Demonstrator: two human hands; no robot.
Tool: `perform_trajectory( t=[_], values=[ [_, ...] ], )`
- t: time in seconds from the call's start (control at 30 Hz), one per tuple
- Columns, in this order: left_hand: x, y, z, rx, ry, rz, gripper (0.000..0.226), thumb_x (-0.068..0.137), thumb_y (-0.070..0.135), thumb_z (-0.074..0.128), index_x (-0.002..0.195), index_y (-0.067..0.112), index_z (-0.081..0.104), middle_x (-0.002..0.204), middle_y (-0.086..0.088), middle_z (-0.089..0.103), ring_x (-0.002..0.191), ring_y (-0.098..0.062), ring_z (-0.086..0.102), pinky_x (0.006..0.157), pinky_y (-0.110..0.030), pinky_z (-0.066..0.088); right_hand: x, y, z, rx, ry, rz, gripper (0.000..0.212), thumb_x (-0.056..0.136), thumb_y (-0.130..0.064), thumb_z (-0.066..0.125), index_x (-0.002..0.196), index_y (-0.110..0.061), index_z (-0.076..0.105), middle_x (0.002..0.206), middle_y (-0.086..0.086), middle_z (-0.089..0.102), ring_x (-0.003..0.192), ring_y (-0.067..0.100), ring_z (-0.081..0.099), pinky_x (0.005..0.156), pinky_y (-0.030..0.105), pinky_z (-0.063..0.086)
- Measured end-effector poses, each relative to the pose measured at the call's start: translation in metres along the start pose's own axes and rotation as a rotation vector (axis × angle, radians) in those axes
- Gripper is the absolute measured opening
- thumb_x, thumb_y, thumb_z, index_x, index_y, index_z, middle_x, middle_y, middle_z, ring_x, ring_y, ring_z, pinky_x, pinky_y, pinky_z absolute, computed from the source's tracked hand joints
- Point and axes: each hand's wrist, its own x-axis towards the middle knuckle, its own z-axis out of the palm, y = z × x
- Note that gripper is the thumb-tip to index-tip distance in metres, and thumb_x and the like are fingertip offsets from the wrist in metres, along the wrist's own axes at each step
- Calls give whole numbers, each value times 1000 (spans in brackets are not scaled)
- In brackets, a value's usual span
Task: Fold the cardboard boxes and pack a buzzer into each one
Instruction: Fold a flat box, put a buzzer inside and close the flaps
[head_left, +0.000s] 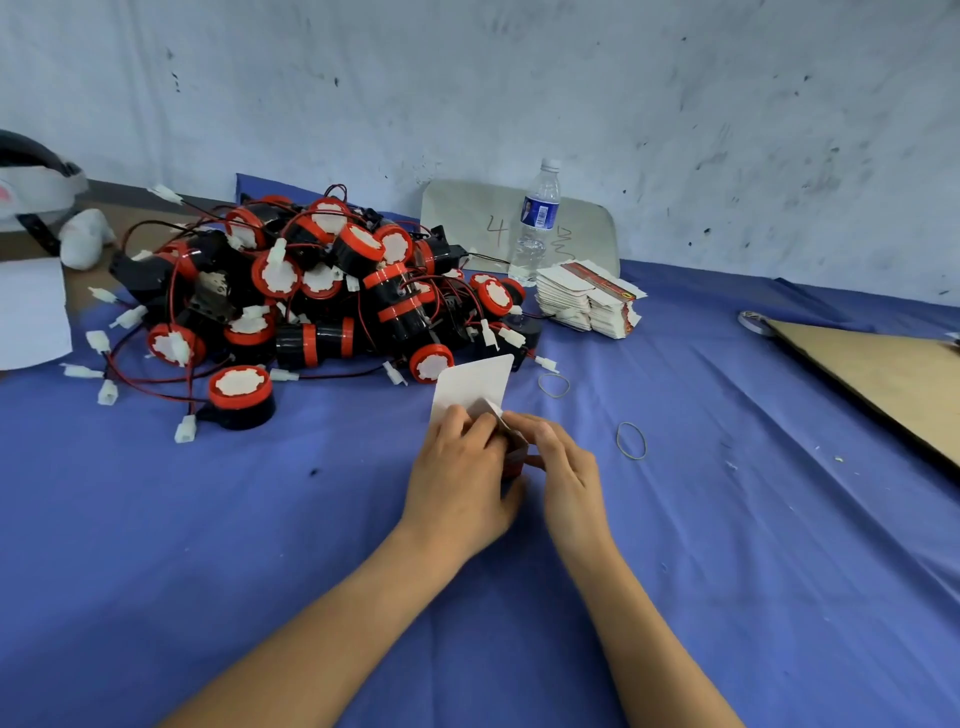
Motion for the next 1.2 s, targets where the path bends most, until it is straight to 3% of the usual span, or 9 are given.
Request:
perform_trajectory(
  t=[0.17,0.3,0.37,0.43,0.53,0.9,1.0,1.1,1.2],
  values=[
    [2,-8,-3,-119,52,0,19,81,27,74,97,19,70,96,5,67,91,-23,60,60,-32,51,5,7,-4,-66,35,15,33,102,-10,39,104,-8,72,107,3,69,97,17,65,87,26,51],
    [4,-22,-8,-402,89,-164,27,85,23,71,106,19,55,106,9,62,96,-16,64,73,-40,52,7,10,-6,-141,21,37,28,100,-18,46,96,-25,73,113,-5,63,96,9,64,82,22,51],
    [5,-27,-7,-415,90,-108,32,83,27,73,112,23,60,115,11,58,102,-10,61,79,-29,50,6,11,-7,-222,-23,1,23,99,-22,51,96,-30,72,119,-9,60,104,2,60,87,24,49],
    [4,-29,-5,-428,41,-56,36,82,28,75,117,23,65,122,9,54,108,-7,55,84,-11,40,5,11,-9,-316,-57,-70,22,99,-21,52,98,-32,71,123,-11,57,106,-6,56,83,12,44],
    [4,-29,-4,-484,26,-69,30,79,19,78,108,16,70,117,4,52,106,-10,53,85,1,32,4,13,-9,-436,-103,-142,19,98,-18,52,103,-24,70,123,-13,54,100,-1,59,77,9,43],
    [5,-34,-8,-553,80,-41,19,83,6,71,98,18,72,101,4,55,93,-2,54,79,-4,38,-1,8,-5,-256,-107,-88,24,91,-1,54,101,-18,67,105,3,63,89,11,66,76,19,51],
    [5,-39,-12,-616,10,-27,29,80,-2,65,96,21,71,102,7,55,95,-5,56,80,-14,44,-1,6,-6,-181,-61,-68,19,86,-10,55,93,-22,67,101,0,64,87,8,64,75,14,47],
    [7,-39,-18,-675,-63,-10,26,82,-3,64,97,17,71,107,6,56,99,-4,56,83,-16,45,0,8,-3,3,-49,17,29,80,-16,60,109,-23,57,113,-2,62,92,3,61,79,16,49],
    [10,-33,-19,-707,-111,-19,29,82,-5,63,99,18,68,108,9,55,101,-1,54,83,-14,44,3,9,-1,93,-134,76,40,80,-13,58,120,-17,55,116,1,66,107,15,61,93,32,49]
  ],
)
